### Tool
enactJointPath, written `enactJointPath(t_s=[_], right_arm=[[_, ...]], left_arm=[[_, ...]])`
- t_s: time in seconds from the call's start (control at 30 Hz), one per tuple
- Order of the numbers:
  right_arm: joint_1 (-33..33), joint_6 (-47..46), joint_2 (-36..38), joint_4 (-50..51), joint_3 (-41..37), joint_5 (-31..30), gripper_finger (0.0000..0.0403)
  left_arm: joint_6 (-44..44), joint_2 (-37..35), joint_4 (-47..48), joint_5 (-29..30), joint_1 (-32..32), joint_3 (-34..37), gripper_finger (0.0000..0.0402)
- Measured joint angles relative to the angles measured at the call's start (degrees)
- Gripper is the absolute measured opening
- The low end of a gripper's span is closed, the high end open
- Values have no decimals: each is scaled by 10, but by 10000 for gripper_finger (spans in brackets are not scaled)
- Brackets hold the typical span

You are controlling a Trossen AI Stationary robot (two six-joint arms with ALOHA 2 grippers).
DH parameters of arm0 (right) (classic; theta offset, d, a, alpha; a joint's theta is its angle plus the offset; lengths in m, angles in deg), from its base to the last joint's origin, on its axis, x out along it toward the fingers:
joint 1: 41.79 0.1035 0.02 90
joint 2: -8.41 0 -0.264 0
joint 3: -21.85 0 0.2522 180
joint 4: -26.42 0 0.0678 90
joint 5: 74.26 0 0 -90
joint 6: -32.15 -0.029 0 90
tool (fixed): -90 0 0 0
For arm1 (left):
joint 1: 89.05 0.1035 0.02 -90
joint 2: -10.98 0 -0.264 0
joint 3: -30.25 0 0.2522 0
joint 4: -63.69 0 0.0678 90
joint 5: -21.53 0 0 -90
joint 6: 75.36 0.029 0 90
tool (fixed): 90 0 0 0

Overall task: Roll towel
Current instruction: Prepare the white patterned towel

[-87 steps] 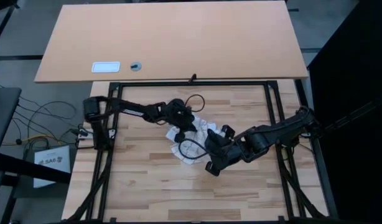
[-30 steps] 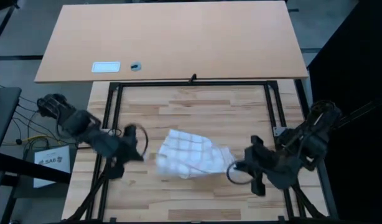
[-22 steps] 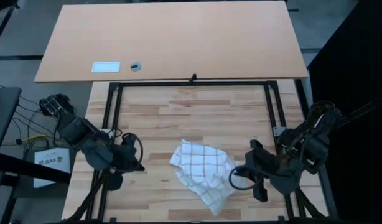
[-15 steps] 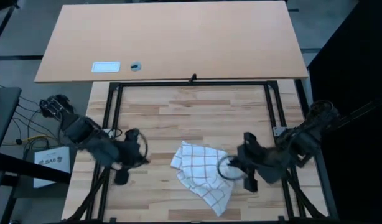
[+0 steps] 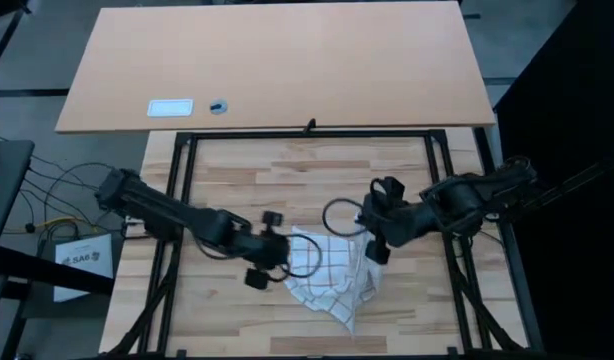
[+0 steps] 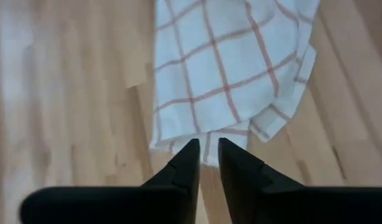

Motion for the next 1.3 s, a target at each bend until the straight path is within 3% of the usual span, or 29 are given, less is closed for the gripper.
enactJointPath(t_s=[0.3, 0.93, 1.03, 1.17, 1.3], right_arm=[[-50, 20, 0, 11, -61, 16, 0], [-90, 50, 1, 15, -89, 17, 0], [-90, 50, 1, 17, -89, 17, 0], [-88, 50, 1, 19, -89, 17, 0], [-73, 42, 8, 32, -89, 12, 0]], left_arm=[[-1, 121, -213, -114, 22, 0, 128], [-93, 222, -301, -157, 1, -1, 138], [-90, 225, -301, -152, -1, -2, 113], [-78, 229, -287, -147, 2, 0, 19], [-81, 174, -257, -133, -1, -13, 2]])
